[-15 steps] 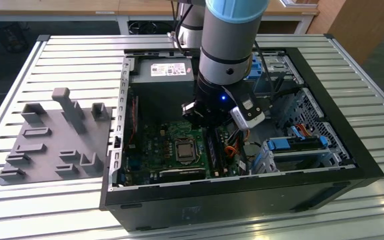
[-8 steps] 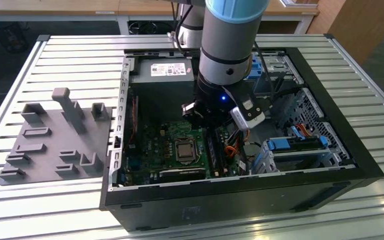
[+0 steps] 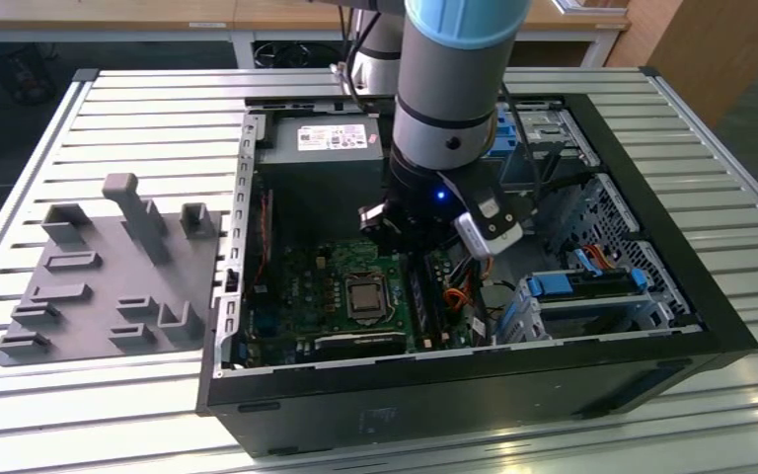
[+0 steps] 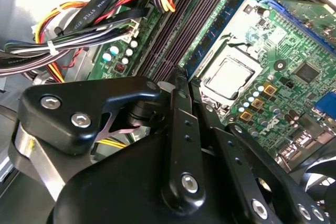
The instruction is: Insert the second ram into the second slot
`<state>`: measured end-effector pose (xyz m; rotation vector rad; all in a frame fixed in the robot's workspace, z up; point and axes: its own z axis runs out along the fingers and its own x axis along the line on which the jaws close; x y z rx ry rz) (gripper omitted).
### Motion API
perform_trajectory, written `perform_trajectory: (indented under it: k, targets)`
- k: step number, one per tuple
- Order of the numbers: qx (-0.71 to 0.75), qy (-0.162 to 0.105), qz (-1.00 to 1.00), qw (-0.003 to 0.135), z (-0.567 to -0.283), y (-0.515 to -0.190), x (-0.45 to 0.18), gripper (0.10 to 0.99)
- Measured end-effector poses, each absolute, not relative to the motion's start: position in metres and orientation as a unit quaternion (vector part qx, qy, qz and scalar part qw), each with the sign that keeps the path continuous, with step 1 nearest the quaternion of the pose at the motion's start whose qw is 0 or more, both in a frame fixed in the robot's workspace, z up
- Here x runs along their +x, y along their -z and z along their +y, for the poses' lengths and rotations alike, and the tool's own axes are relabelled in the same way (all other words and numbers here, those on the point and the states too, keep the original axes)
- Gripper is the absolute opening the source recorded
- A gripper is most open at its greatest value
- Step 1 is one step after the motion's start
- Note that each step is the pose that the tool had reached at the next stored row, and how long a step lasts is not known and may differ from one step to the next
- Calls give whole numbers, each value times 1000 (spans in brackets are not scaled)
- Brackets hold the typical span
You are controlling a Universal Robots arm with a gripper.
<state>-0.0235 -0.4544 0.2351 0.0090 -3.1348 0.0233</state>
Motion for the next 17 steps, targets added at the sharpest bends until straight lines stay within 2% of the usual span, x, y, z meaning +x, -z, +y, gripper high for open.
perform_trajectory:
  k: [17]
  targets:
    - [-2,-8,-1000,7,-454,-221,-18,137]
